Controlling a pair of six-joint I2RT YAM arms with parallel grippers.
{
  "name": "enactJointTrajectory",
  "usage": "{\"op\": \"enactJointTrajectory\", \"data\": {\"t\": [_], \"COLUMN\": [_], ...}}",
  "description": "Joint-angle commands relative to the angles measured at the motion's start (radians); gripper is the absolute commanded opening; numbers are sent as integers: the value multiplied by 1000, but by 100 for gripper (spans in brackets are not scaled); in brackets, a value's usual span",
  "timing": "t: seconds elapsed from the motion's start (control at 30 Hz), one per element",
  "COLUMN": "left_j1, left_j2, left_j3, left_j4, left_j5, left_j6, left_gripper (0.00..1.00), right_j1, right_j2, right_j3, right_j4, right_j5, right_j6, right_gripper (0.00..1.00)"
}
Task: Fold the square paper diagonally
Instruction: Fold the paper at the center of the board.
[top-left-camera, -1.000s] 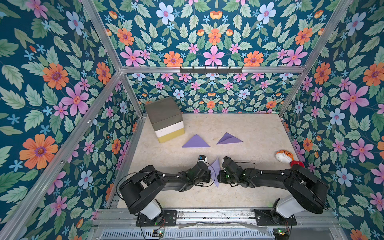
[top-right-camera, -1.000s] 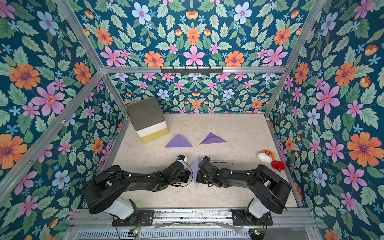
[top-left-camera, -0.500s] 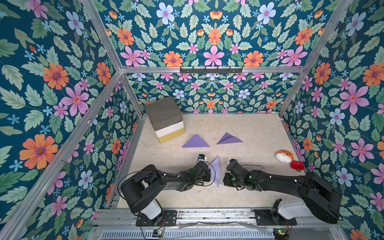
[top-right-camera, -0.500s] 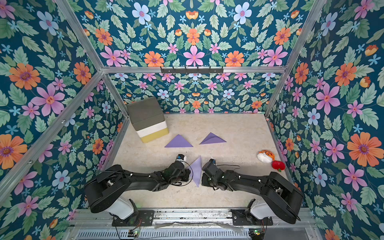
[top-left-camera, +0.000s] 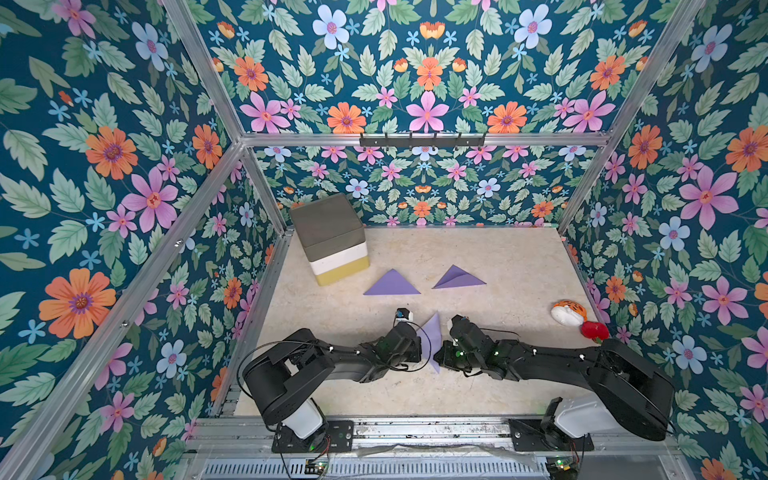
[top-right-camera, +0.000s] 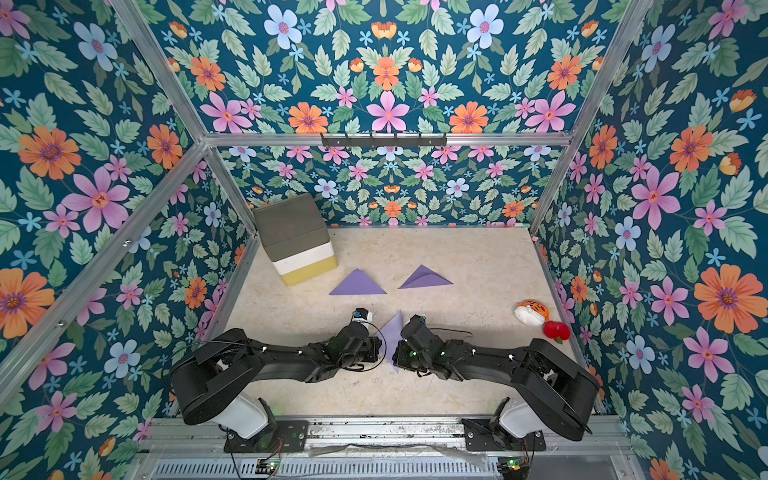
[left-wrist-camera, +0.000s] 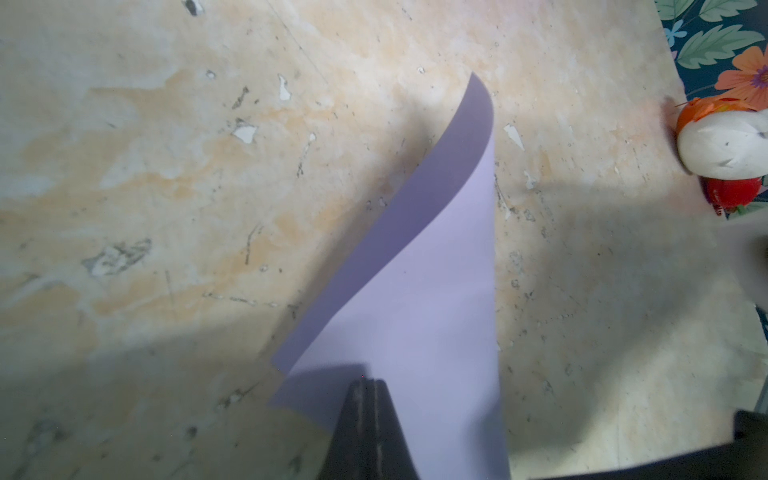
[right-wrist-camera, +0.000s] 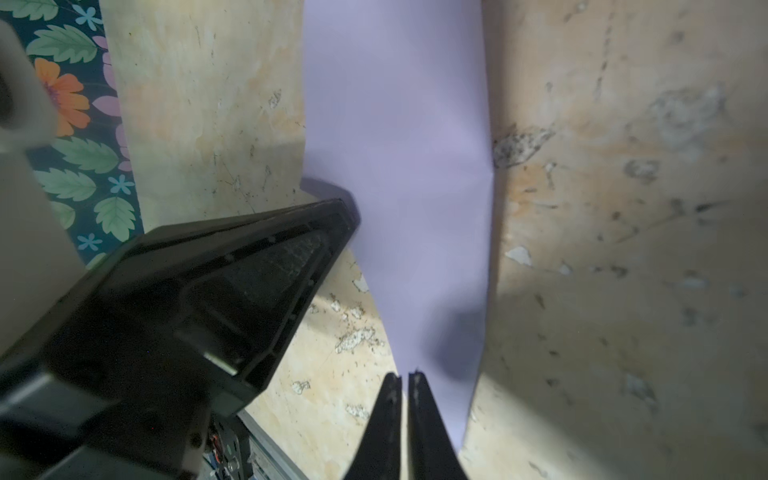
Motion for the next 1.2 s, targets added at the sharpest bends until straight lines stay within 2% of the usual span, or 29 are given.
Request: {"op": "enactJointTrajectory", "data": {"t": [0.0, 0.4, 0.73, 0.93, 1.07, 1.17], "left_j1": [3, 2, 3, 1, 1, 3], "left_j2": [16, 25, 29, 28, 33, 34], "left_j3": [-16, -18, -23, -26, -21, -21], "left_j4": [-232, -265, -267, -249, -250, -253], "left_j5": [-1, -53, -70, -49, -46, -46], "left_j6": [-7, -38, -50, -47, -48, -50], "left_gripper": [0, 0, 0, 0, 0, 0], "right_j1": [1, 21, 36, 31, 22, 22], "right_j2": [17, 0, -159, -199, -135, -72], "right_j3": [0, -65, -83, -57, -30, -4], "right_j4": [39, -103, -247, -118, -9, -2], "right_j5": [-20, 26, 98, 77, 29, 11], "right_j6": [13, 27, 21, 43, 60, 58], "right_gripper": [11, 9, 10, 11, 10, 9]}}
